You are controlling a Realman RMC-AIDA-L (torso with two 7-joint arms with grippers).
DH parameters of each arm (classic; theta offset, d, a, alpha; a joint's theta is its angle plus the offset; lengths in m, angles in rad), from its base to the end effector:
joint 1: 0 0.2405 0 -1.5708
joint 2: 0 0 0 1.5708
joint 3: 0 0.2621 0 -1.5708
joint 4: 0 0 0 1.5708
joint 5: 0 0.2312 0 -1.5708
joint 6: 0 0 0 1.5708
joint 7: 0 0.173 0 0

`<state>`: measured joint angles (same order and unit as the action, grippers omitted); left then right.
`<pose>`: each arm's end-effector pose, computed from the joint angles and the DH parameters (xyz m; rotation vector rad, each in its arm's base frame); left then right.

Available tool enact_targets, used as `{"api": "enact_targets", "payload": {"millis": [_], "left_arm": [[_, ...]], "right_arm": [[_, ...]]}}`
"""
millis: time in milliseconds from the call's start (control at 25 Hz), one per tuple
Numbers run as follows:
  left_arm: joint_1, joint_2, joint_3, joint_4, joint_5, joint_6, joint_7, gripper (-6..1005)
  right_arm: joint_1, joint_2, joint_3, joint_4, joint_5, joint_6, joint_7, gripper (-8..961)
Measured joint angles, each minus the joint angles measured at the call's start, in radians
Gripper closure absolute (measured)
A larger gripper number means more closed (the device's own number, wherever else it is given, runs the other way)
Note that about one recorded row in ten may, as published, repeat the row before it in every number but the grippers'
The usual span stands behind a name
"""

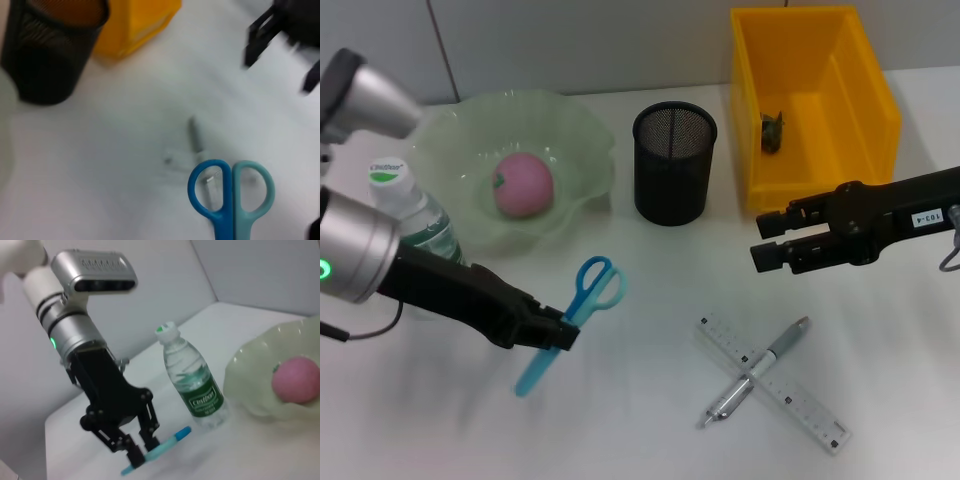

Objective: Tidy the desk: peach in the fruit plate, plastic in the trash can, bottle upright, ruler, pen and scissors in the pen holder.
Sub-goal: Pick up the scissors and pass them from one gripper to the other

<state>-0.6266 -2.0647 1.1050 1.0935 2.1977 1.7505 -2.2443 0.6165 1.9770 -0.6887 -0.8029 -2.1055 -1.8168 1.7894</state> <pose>-0.1858 0.3566 -0.0256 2.9102 1.0375 0.0160 0.2379 0.3649 0.0308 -2.9169 0.8833 0.5834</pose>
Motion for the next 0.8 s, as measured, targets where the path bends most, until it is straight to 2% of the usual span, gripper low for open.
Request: {"api": "enact_targets", "payload": {"millis": [240,320,400,680,720,800], "left_arm": [[0.011,0.001,-0.105,-0.200,-0.104,0.012,0.160,767],[0.012,0.000,-0.116,-0.225,-0.116,0.007,0.187,767],[0.030,-0.003,-0.147,-0.324,-0.181,-0.024,0.310,767],[0.065,-0.008,-0.142,-0.482,-0.333,-0.105,0.537,766],[0.072,-0.009,-0.143,-0.540,-0.386,-0.126,0.628,766],[0.076,-0.011,-0.143,-0.582,-0.424,-0.139,0.694,766]], "right_arm": [[-0.025,0.012,0.000,0.000,0.044,0.002,-0.023,298],[-0.044,0.016,0.000,0.002,0.080,0.005,-0.030,298],[-0.051,0.017,0.000,0.003,0.093,0.005,-0.031,298],[-0.074,0.022,0.012,0.038,0.131,0.003,-0.061,298],[-0.075,0.022,0.022,0.061,0.133,0.003,-0.075,298],[-0.075,0.023,0.033,0.080,0.134,0.002,-0.090,298]]}}
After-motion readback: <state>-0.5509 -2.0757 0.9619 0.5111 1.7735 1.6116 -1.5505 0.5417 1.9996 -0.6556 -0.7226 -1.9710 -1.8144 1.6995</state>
